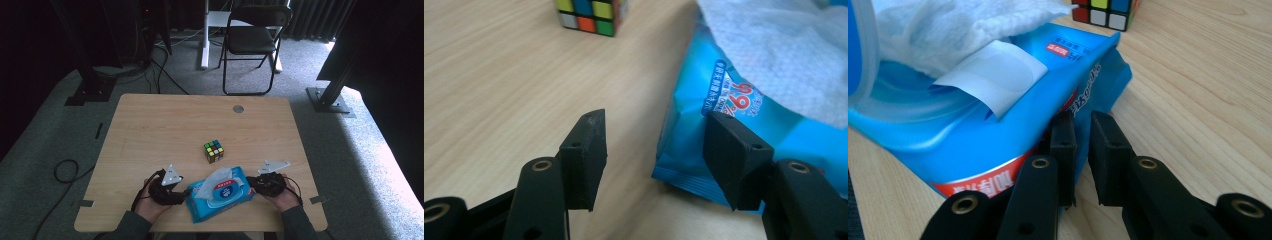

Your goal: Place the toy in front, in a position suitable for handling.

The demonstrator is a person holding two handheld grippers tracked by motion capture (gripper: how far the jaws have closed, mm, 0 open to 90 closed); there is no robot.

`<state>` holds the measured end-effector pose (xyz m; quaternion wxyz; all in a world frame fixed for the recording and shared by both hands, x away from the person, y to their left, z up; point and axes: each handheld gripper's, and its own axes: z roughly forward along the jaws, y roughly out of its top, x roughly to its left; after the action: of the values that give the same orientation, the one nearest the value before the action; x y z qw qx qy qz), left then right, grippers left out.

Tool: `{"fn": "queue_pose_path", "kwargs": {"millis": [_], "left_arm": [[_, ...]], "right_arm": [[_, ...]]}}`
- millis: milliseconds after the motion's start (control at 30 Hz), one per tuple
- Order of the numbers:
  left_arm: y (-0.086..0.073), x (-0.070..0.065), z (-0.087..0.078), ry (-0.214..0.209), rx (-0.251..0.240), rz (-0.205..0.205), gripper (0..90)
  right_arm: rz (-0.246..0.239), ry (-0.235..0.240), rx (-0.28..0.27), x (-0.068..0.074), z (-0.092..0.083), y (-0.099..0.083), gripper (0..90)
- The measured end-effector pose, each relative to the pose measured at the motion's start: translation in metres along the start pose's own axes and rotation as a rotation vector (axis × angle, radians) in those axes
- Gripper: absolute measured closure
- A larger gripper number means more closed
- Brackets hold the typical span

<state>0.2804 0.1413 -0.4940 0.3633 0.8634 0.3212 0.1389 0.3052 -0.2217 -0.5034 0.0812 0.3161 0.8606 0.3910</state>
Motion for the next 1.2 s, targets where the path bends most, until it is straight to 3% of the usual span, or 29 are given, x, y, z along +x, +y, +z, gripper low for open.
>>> {"fn": "queue_pose_path", "kwargs": {"millis": [300, 600, 700, 800, 1133, 1200], "left_arm": [[0.013, 0.032, 0.013, 0.076, 0.001, -0.068, 44.7], [0.028, 0.059, 0.029, 0.101, 0.001, -0.106, 46.2], [0.032, 0.066, 0.036, 0.13, 0.013, -0.11, 46.3], [0.031, 0.074, 0.039, 0.137, 0.012, -0.144, 46.2], [0.015, 0.07, -0.001, 0.131, -0.037, -0.184, 44.6], [0.014, 0.066, -0.008, 0.138, -0.043, -0.174, 43.0]], "right_arm": [[-0.04, 0.051, 0.006, 0.008, 0.004, 0.003, 79.3], [-0.045, 0.097, 0.001, 0.014, 0.01, 0.005, 76.3], [-0.053, 0.104, -0.002, 0.017, 0.013, 0.006, 73.9], [-0.053, 0.101, -0.004, 0.018, 0.014, 0.007, 72.9], [-0.051, 0.095, -0.008, 0.018, 0.014, 0.006, 69.8], [-0.047, 0.093, -0.008, 0.018, 0.014, 0.006, 68.7]]}}
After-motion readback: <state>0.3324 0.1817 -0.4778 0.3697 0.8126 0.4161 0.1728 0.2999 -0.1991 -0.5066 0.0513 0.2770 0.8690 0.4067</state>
